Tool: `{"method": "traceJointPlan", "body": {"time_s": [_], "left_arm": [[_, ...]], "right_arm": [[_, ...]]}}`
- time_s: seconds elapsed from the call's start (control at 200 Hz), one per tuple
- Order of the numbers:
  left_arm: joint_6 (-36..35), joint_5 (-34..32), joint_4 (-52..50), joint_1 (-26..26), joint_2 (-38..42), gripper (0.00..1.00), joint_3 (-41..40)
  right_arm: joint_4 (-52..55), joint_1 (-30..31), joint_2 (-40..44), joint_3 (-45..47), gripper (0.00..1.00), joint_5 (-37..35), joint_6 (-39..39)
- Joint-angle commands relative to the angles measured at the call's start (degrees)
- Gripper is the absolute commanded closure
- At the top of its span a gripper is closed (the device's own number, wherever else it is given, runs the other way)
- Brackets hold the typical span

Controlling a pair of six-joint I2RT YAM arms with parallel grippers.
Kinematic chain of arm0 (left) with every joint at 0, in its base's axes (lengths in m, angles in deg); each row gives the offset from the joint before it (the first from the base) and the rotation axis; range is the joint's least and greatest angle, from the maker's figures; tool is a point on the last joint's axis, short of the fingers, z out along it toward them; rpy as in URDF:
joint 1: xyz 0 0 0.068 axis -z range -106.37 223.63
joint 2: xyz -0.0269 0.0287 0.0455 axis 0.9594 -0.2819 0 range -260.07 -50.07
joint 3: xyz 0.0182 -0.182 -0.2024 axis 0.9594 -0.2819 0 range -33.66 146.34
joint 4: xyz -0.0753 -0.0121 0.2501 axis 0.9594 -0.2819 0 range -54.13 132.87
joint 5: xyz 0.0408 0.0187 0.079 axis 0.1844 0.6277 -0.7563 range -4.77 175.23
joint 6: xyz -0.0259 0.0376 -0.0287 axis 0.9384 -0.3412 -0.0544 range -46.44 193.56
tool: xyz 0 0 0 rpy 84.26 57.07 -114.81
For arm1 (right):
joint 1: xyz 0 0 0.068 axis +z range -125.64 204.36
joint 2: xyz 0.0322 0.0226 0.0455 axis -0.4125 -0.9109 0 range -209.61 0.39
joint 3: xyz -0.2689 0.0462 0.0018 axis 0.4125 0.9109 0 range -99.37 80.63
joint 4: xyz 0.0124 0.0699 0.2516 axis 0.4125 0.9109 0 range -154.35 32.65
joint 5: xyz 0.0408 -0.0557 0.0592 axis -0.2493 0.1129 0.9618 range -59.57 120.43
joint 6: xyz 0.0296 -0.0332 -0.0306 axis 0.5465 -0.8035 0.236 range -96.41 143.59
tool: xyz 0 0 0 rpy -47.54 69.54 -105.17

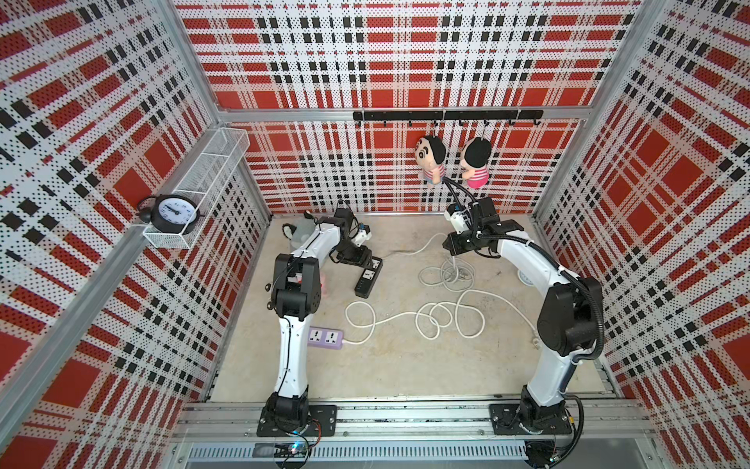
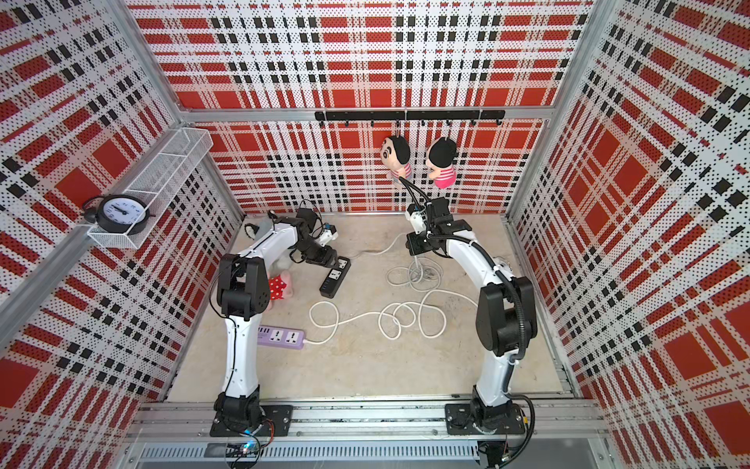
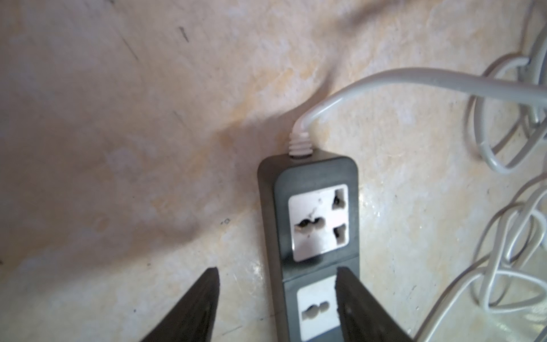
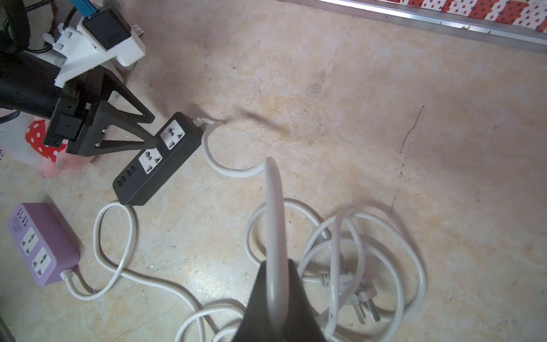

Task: Unwrap the cord wrapped around the power strip
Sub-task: Place the power strip at the center of the board, then place the power cord at the center of the board.

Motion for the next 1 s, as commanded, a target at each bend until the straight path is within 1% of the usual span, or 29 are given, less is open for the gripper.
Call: {"method": "traceJointPlan", "body": {"time_s": [0.0,0.11,0.185,0.225,0.276,0.286,0.301,0.331,0.391,0.461,0.501,0.556,0.616,0.681,0.706,0.761,0.797,0.832,0.927,0.962,0.992], "left_arm": [[-0.22,-2.01,2.78,-0.16,3.82,0.23,1.19],[2.47,-4.73,5.59,0.61,7.94,0.20,1.94],[5.25,-5.77,8.04,1.74,11.30,0.20,1.87],[7.00,-5.68,9.47,2.50,13.09,0.20,1.51],[9.28,-5.10,12.23,3.10,15.33,0.21,-0.49],[9.77,-5.09,12.97,3.10,15.92,0.21,-1.15],[10.60,-5.17,14.18,4.95,16.68,0.21,-2.23],[12.12,-5.41,16.87,5.98,18.18,0.22,-4.62],[15.20,-5.94,22.64,7.57,21.06,0.22,-10.89],[19.01,-8.25,27.35,9.03,23.42,0.24,-17.10],[20.61,-9.80,28.30,9.57,24.32,0.24,-19.82],[21.98,-11.81,29.60,10.10,25.93,0.24,-23.67],[23.15,-13.57,31.77,10.39,28.05,0.24,-28.07],[23.52,-14.33,32.61,10.53,29.50,0.22,-31.13],[23.62,-14.61,32.95,10.53,29.81,0.22,-32.19],[23.93,-15.33,33.71,10.47,30.07,0.22,-34.02],[24.14,-15.93,33.98,10.41,29.94,0.21,-34.79],[24.26,-16.68,34.17,10.39,29.68,0.22,-35.36],[24.43,-17.76,34.53,10.29,28.44,0.22,-35.95],[24.42,-18.14,34.55,10.28,27.92,0.22,-35.93],[24.42,-18.51,34.53,10.31,27.51,0.22,-35.80]], "right_arm": [[0.82,0.53,0.57,-0.57,1.00,-0.35,1.00],[0.89,0.62,0.79,-0.83,1.00,0.66,2.53],[0.80,0.54,1.16,-0.83,0.74,4.39,3.33],[1.47,0.61,1.56,-1.05,0.66,5.22,3.52],[3.09,0.49,2.17,-1.53,0.54,3.95,3.55],[3.57,0.46,2.27,-1.71,0.52,3.46,3.47],[4.23,0.45,2.51,-1.94,0.49,2.65,3.34],[5.91,0.40,3.03,-2.27,0.44,0.90,2.99],[8.27,0.20,4.59,-2.42,0.40,-1.58,2.32],[9.93,-1.80,7.14,-1.44,0.40,-3.01,3.29],[10.01,-3.36,9.04,0.12,0.40,-3.14,4.15],[9.62,-5.33,11.96,2.46,0.42,-5.10,5.17],[10.21,-6.86,14.05,4.43,0.45,-7.27,6.17],[11.45,-8.32,14.61,5.89,0.50,-7.94,6.09],[11.19,-8.49,14.65,6.71,0.56,-8.14,6.01],[10.85,-8.69,14.12,8.23,0.78,-7.56,5.82],[10.72,-8.78,13.55,8.90,0.86,-7.19,5.72],[10.33,-8.74,13.00,9.82,0.87,-6.72,5.50],[8.51,-8.78,11.22,12.32,0.86,-6.43,3.97],[8.13,-8.78,10.20,12.92,0.83,-6.58,2.75],[8.21,-8.75,9.30,13.20,0.75,-6.82,1.76]]}}
